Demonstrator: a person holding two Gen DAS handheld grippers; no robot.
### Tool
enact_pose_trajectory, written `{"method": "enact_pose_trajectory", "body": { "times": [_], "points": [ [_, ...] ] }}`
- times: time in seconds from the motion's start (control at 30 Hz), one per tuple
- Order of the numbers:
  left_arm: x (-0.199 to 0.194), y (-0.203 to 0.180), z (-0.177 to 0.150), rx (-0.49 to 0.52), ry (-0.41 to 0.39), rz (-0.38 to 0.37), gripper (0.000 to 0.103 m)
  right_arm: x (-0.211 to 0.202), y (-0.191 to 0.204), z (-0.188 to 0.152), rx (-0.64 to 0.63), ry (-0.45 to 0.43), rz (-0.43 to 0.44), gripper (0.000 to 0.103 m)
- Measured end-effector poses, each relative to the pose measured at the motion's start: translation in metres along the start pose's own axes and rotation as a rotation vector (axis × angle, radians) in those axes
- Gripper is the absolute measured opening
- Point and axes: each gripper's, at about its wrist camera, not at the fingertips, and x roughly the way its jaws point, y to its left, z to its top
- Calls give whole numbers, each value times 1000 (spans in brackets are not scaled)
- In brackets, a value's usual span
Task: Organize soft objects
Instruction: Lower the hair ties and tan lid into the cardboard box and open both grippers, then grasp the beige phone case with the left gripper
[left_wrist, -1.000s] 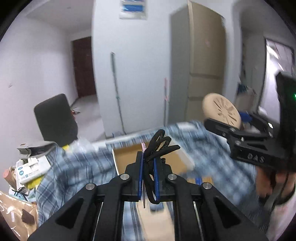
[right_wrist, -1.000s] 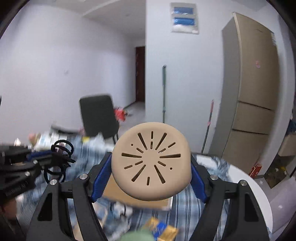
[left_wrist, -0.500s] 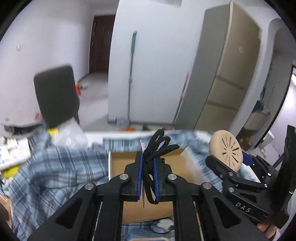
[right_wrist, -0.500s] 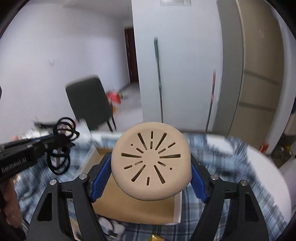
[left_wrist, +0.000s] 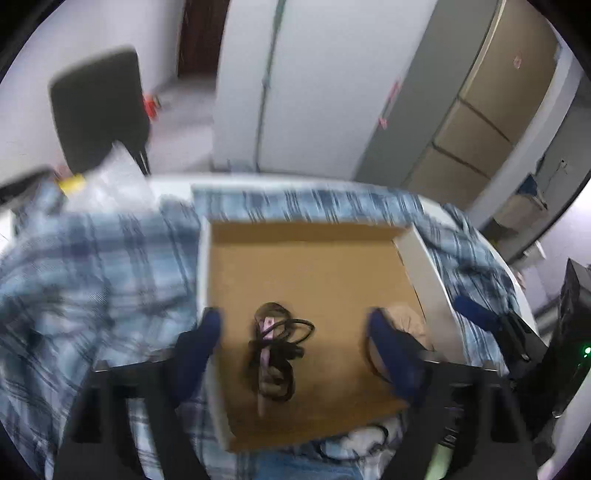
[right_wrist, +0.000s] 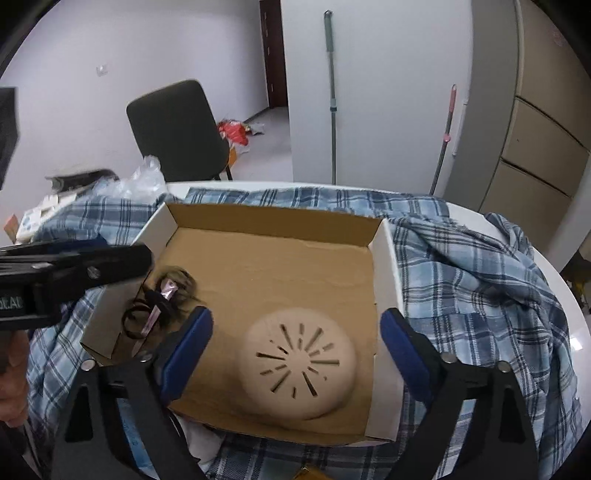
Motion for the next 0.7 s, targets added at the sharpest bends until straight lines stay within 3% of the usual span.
{"method": "enact_pose_trajectory", "body": {
  "times": [0.1,0.23,0.37,0.7],
  "points": [
    [-19,-6,3,47,-70,61,86,-7,-7,6,19,-9,6,96],
    [-54,-9,8,41,-141,61,86,-29,-12,21,28,-48,-15,96],
    [-105,-23,9,96,-245,69,86,-74,-9,30,-10,-126,-29,97],
    [-189,-31,-21,92,-394,-26,86,-178,11,10,-23,-335,-63,103]
  ]
}}
